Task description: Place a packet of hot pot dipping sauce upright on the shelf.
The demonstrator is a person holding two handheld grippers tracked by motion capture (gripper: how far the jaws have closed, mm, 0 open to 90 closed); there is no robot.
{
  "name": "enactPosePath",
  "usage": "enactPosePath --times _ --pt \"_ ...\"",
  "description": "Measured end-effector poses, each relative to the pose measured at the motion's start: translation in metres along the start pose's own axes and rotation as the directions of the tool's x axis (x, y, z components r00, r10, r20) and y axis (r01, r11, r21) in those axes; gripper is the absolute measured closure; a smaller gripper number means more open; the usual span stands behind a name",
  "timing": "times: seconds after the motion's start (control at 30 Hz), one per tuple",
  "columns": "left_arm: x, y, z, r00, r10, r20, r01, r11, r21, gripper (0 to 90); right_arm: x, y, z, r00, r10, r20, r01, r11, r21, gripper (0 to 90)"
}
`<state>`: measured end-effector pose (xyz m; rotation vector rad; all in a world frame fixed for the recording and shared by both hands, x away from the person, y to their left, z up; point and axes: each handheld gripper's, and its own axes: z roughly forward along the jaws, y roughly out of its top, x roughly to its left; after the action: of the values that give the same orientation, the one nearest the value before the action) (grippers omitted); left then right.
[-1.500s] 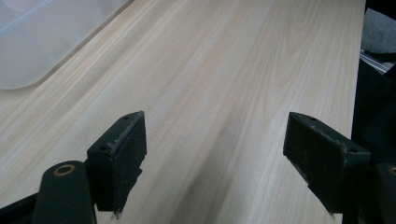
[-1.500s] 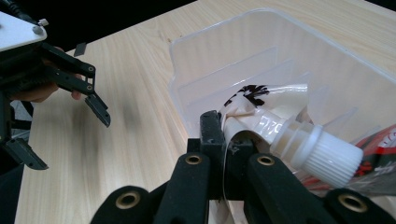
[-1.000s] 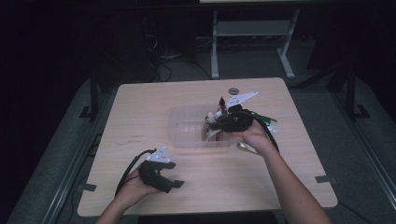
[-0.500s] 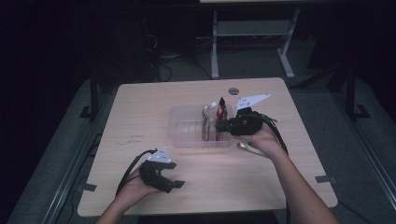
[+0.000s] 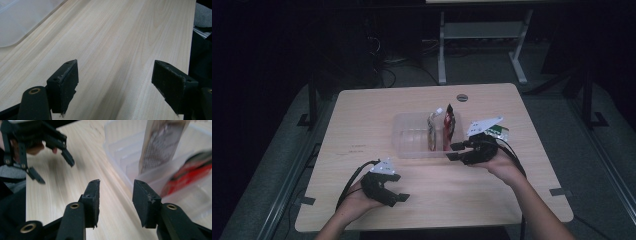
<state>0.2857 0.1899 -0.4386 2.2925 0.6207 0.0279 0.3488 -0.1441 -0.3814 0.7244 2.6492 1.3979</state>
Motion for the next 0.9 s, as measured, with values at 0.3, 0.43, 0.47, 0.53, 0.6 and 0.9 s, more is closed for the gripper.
enactPosePath --times 0.3,0.43,0.47,0.53,0.6,0.9 --pt "0.000 -0.001 0.002 1.0000 0.005 0.005 -0.005 1.0000 0.008 21.2 -0.002 -0.028 -0.010 0.9966 0.008 0.082 -0.014 0.997 0.074 64.0" --pt "-0.001 -0.001 0.002 0.9999 0.010 0.006 -0.010 0.9999 0.012 21.3 -0.010 -0.037 -0.017 0.9914 0.028 0.128 -0.039 0.996 0.086 76.2" --pt "-0.001 -0.001 0.002 0.9999 0.009 0.007 -0.009 0.9999 0.012 21.3 -0.013 -0.038 -0.019 0.9895 0.038 0.139 -0.050 0.995 0.084 78.2" --pt "-0.001 -0.002 0.002 0.9999 0.011 0.010 -0.011 0.9998 0.016 21.4 -0.018 -0.041 -0.023 0.9870 0.043 0.155 -0.056 0.995 0.082 82.0" --pt "-0.001 -0.002 0.003 0.9999 0.005 0.010 -0.005 0.9998 0.017 21.4 -0.023 -0.044 -0.026 0.9831 0.053 0.175 -0.068 0.995 0.076 83.3" --pt "-0.001 -0.002 0.004 0.9998 0.011 0.014 -0.012 0.9997 0.022 21.4 -0.052 -0.060 -0.044 0.9583 0.099 0.268 -0.122 0.990 0.072 90.0"
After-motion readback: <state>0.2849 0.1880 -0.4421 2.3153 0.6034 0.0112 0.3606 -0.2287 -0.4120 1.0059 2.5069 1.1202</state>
